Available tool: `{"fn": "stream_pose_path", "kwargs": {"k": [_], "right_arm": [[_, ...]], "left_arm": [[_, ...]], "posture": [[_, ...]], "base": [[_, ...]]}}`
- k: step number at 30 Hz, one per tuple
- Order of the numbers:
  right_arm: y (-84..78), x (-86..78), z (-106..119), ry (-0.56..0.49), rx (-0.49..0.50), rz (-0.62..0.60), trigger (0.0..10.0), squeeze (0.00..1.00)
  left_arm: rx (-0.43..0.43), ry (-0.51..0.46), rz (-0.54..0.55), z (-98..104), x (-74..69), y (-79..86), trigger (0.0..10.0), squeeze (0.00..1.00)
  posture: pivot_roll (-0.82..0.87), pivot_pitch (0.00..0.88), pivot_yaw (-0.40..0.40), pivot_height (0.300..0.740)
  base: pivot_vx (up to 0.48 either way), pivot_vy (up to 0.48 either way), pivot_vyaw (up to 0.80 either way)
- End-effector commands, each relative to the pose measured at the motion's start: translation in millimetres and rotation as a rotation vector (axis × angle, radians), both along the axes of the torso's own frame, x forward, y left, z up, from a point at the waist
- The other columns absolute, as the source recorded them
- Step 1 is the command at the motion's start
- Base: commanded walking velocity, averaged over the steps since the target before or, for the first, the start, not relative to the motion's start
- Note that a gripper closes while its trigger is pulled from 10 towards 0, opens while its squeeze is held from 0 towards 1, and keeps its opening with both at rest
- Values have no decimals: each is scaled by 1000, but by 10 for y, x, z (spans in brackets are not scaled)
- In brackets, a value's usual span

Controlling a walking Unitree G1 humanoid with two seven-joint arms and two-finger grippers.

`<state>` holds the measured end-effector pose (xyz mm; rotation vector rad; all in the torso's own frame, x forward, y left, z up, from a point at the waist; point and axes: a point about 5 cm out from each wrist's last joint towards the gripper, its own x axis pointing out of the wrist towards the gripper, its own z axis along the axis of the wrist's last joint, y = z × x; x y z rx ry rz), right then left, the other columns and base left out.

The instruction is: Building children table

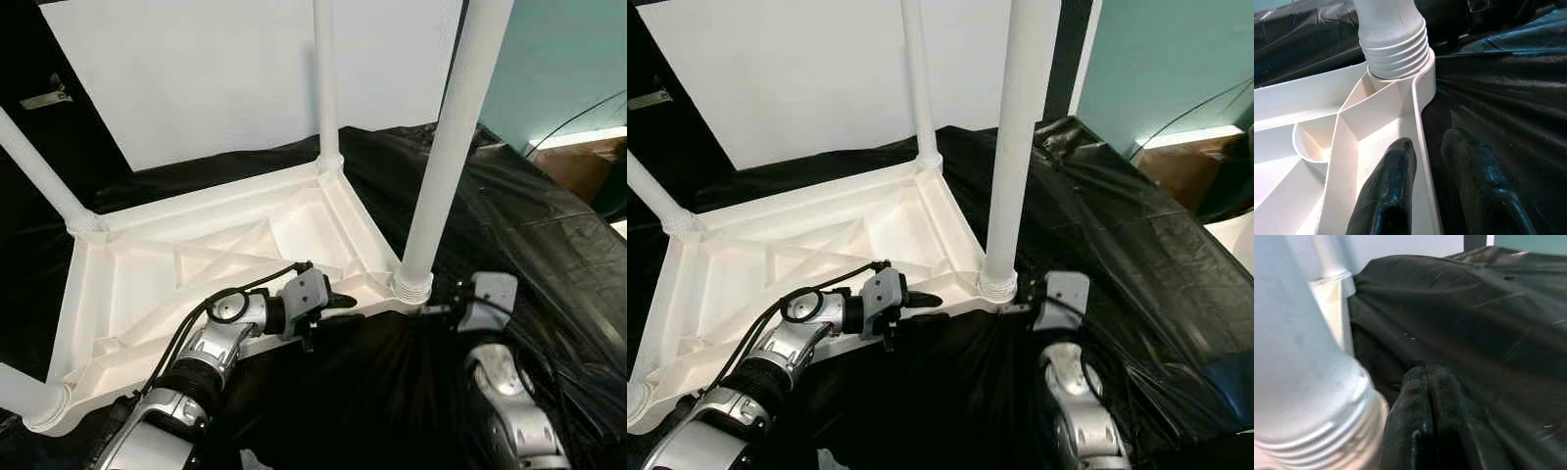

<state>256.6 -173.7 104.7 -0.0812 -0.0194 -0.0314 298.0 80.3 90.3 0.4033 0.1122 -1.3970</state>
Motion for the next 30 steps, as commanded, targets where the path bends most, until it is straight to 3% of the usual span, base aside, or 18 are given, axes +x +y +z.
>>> {"fn": "stream_pose_path", "kwargs": {"k": [1,2,4,5,12,17,18,19,28,30], "right_arm": [[7,-11,-47,21,-10,8,10000,0],[-13,-25,-14,2,-48,28,10000,247],[-19,-34,0,-7,-61,33,10000,247],[-23,-51,31,-25,-75,61,10000,1000],[1,-96,201,-96,-230,237,10000,1000],[-41,-123,238,-88,-266,280,10000,996],[-46,-133,238,-81,-268,286,10000,878],[-45,-146,231,-72,-271,295,10000,0],[-32,-220,182,-38,-251,347,10000,0],[-9,-221,189,-16,-241,412,10000,0]], "left_arm": [[131,163,39,-413,-175,167,10000,0],[132,163,40,-417,-178,168,10000,0],[132,164,40,-420,-180,166,10000,0],[132,165,38,-424,-186,162,10000,0],[129,175,28,-447,-210,149,10000,0],[129,176,27,-450,-210,146,10000,0],[128,176,26,-450,-210,145,10000,0],[128,176,26,-452,-211,146,10000,0],[129,181,18,-462,-229,149,10000,0],[133,183,14,-463,-230,155,10000,0]], "posture": [[-106,16,46,740],[-111,19,45,740],[-112,20,44,740],[-115,23,44,740],[-134,28,38,740],[-136,25,37,740],[-136,25,37,740],[-138,23,33,740],[-137,17,35,740],[-138,15,37,740]], "base": [[0,0,0],[0,0,0],[0,0,0],[0,0,0],[0,0,0],[0,0,0],[0,0,0],[0,0,0],[0,0,0],[0,0,0]]}}
